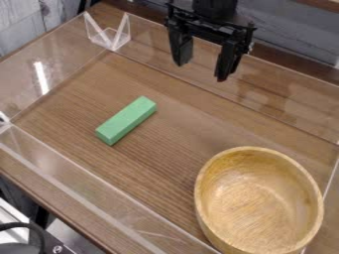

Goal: Put the green block in the brown bowl

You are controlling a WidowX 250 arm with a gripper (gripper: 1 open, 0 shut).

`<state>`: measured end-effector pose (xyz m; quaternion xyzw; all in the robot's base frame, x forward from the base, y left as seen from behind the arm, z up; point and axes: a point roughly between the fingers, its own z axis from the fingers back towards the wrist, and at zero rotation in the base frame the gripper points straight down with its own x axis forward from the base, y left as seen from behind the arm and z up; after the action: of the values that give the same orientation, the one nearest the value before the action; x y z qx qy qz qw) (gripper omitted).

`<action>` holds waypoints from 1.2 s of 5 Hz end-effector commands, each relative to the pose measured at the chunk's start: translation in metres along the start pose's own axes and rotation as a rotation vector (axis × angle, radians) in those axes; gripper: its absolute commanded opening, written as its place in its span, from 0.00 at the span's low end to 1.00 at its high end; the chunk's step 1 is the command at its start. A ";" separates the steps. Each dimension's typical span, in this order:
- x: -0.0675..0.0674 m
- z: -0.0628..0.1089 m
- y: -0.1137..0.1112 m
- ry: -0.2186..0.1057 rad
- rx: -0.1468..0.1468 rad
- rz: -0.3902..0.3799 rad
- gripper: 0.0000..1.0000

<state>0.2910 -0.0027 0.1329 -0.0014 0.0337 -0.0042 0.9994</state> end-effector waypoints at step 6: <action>-0.038 -0.061 0.080 -0.048 0.044 -0.211 1.00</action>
<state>0.2453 0.0745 0.0664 0.0079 0.0245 -0.1103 0.9936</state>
